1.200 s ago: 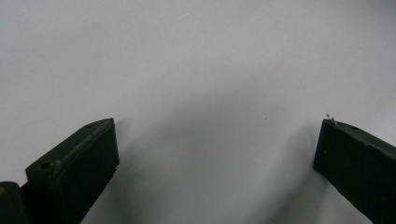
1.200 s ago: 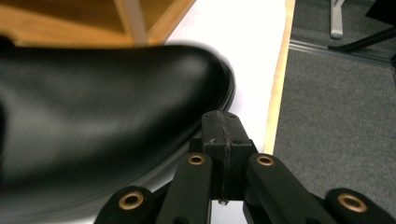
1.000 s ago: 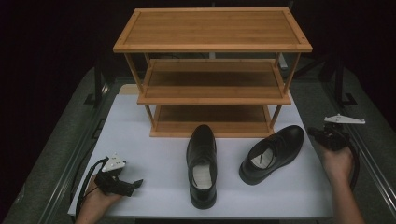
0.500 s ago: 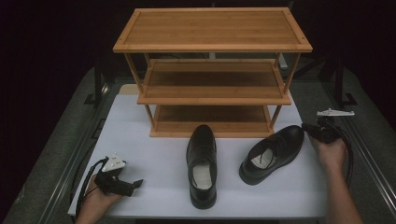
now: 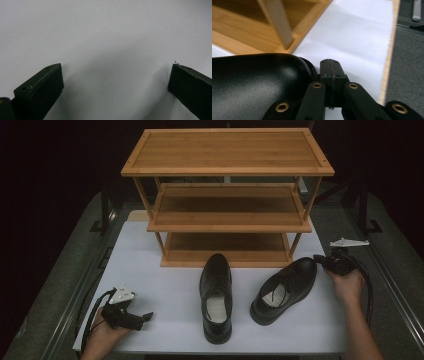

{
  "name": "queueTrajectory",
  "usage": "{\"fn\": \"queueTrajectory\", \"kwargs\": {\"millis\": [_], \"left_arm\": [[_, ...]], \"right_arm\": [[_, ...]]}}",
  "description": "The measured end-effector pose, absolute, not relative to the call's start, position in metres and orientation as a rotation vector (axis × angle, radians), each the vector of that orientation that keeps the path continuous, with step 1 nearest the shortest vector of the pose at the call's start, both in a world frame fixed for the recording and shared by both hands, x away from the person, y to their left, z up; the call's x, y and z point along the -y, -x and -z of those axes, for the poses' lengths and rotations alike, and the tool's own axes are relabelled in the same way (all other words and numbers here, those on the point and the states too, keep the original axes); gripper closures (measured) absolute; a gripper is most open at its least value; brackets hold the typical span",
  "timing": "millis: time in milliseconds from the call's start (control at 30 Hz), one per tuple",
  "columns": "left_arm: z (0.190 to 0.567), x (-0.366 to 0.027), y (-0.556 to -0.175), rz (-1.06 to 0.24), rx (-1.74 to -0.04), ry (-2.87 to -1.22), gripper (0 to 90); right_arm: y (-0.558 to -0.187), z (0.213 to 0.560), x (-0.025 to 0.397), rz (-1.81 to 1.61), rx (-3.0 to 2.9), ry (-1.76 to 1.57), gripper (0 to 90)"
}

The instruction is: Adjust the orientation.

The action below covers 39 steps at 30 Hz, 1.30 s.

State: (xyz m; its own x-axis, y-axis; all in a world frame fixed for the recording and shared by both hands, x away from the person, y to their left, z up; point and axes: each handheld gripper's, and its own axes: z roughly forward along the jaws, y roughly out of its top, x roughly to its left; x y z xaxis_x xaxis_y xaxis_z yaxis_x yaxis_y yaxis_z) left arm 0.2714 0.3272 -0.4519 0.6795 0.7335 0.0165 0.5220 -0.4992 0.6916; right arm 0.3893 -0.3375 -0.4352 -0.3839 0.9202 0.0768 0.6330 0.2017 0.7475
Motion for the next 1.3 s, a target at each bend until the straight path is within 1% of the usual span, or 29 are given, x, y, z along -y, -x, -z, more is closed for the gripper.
{"fn": "queueTrajectory", "kwargs": {"millis": [200, 400, 600, 767, 867, 1067, 1300], "left_arm": [[0.452, -0.327, -0.271, -0.409, -0.959, -2.214, 0.0], [0.452, -0.327, -0.271, -0.41, -0.959, -2.215, 0.0], [0.452, -0.327, -0.271, -0.41, -0.959, -2.215, 0.0], [0.452, -0.327, -0.271, -0.409, -0.959, -2.216, 0.0], [0.452, -0.327, -0.271, -0.409, -0.958, -2.217, 0.0], [0.452, -0.327, -0.271, -0.408, -0.959, -2.217, 0.0], [0.452, -0.327, -0.271, -0.408, -0.959, -2.217, 0.0]], "right_arm": [[-0.382, 0.438, 0.327, -1.048, -2.113, -1.433, 90.0], [-0.373, 0.437, 0.305, -1.058, -2.175, -1.363, 90.0], [-0.368, 0.434, 0.306, -1.069, -2.148, -1.382, 90.0], [-0.35, 0.422, 0.313, -1.079, -2.118, -1.372, 90.0], [-0.336, 0.42, 0.316, -1.092, -2.12, -1.365, 90.0], [-0.3, 0.431, 0.31, -1.117, -2.194, -1.34, 90.0], [-0.286, 0.446, 0.304, -1.13, -2.241, -1.348, 90.0]]}}
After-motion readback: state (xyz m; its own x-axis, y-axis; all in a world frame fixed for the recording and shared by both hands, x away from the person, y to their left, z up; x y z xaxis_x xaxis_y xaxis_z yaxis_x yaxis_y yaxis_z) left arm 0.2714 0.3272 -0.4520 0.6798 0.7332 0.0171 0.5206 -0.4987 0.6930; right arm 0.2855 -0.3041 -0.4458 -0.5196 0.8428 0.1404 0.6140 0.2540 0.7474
